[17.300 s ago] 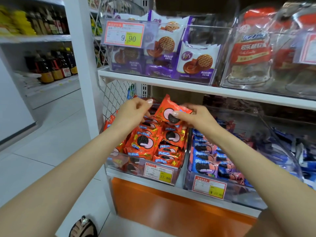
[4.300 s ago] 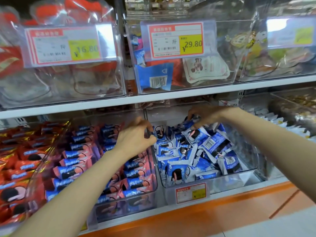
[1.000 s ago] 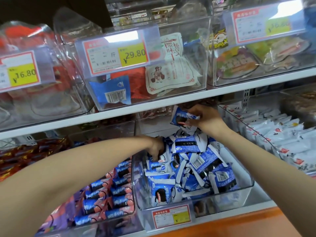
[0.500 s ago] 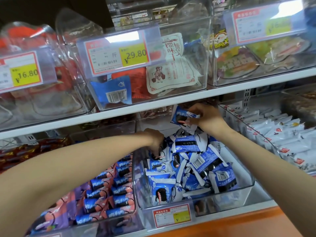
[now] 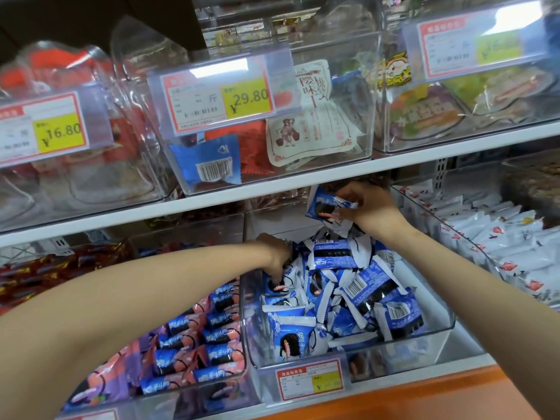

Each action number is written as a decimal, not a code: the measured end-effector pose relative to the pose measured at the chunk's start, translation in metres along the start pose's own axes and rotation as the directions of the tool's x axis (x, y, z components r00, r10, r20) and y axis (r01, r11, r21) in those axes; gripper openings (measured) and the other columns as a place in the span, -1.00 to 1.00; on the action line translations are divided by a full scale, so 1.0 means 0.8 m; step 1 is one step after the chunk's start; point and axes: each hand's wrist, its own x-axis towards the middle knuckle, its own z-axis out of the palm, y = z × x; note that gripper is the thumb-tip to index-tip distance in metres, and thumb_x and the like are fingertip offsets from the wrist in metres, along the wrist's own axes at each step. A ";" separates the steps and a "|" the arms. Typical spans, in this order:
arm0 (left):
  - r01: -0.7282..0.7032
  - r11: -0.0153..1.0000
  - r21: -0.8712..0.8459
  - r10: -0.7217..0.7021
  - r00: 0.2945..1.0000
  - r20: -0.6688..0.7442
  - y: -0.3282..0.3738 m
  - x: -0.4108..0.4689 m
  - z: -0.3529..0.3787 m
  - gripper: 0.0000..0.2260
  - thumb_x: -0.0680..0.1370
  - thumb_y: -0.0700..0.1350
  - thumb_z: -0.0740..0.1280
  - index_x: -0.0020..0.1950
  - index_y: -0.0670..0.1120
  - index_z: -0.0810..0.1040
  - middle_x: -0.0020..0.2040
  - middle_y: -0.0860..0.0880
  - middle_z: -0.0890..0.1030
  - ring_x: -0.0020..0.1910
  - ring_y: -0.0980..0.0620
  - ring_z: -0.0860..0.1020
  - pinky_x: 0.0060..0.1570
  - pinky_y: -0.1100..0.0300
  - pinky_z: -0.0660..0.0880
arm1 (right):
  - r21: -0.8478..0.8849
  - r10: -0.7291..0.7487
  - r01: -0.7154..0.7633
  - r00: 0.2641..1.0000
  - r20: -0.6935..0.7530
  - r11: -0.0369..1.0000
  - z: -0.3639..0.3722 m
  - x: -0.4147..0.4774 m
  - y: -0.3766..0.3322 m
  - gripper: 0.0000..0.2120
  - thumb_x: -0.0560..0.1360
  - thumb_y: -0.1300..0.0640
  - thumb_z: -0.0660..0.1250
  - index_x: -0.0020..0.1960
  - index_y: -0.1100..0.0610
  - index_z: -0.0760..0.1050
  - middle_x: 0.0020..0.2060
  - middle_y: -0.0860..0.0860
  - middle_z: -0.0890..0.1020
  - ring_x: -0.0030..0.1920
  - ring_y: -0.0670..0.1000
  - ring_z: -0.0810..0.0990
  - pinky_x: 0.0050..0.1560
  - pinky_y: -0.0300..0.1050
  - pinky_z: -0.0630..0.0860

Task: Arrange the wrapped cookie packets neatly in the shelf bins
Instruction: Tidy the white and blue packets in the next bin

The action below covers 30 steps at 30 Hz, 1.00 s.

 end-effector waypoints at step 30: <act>-0.020 0.996 0.092 0.023 0.999 -0.037 0.026 -0.022 0.003 -0.78 0.52 -0.18 0.35 0.13 -0.24 0.53 -0.37 -0.02 0.35 -0.42 0.05 0.34 -0.25 0.18 0.37 | -0.042 0.002 -0.003 1.000 -0.009 0.999 -0.005 -0.008 -0.012 -0.72 0.43 0.19 0.45 0.12 0.16 0.54 -0.02 -0.04 0.56 -0.06 -0.11 0.44 -0.25 -0.43 0.28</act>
